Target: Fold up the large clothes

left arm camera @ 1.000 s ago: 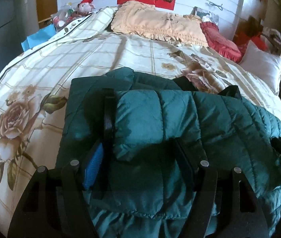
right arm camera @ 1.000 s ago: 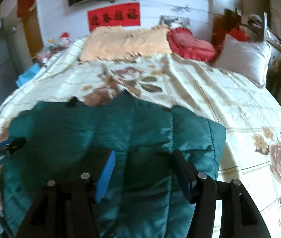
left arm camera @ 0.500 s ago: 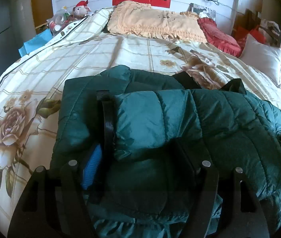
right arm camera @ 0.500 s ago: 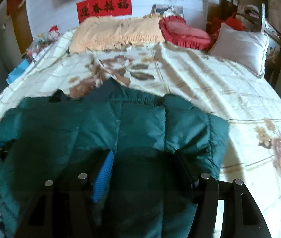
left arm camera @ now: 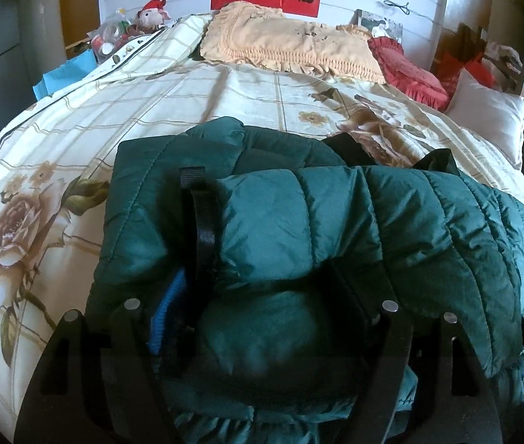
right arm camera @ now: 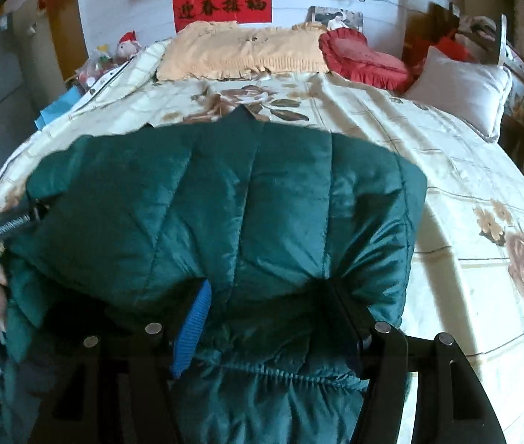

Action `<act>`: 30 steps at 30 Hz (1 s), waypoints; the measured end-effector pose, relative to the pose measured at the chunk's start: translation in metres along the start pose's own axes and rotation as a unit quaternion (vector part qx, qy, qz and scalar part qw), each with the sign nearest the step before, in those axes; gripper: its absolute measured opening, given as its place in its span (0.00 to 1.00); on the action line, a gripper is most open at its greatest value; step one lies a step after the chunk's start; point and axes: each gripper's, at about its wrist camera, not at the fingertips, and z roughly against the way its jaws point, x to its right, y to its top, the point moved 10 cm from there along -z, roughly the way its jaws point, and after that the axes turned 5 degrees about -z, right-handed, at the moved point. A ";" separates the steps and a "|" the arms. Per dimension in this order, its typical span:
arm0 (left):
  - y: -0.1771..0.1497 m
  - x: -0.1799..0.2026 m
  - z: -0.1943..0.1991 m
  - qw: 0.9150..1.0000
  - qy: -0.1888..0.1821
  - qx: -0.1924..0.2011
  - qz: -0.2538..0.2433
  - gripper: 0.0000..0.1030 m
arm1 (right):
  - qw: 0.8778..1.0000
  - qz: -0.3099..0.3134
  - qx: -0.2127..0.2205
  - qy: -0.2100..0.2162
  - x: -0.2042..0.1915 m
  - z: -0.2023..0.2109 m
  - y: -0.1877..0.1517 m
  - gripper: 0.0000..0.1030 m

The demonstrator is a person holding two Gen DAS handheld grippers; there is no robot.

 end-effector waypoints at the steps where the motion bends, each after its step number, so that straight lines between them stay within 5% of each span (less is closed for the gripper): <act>1: 0.000 0.000 0.000 1.000 0.002 0.000 -0.001 0.74 | 1.000 0.003 -0.001 -0.004 -0.001 -0.001 0.000 0.59; 6: 0.000 -0.001 -0.001 1.000 0.002 -0.003 0.001 0.75 | 1.000 0.001 -0.011 -0.001 -0.002 0.011 0.004 0.59; 13: 0.000 -0.002 0.000 1.000 0.004 0.000 0.000 0.75 | 0.999 -0.016 0.047 -0.008 0.012 0.055 0.007 0.59; 18: 0.000 -0.003 0.000 1.000 0.003 0.000 0.000 0.75 | 0.999 -0.035 -0.009 -0.032 0.028 0.014 -0.011 0.59; 21: 0.000 -0.003 0.000 1.000 0.004 0.000 0.000 0.76 | 0.999 -0.025 -0.006 -0.039 0.026 0.007 -0.010 0.62; 30: -0.004 -0.008 0.014 1.000 -0.012 -0.004 0.007 0.76 | 0.999 -0.031 0.015 -0.018 0.025 0.053 -0.011 0.68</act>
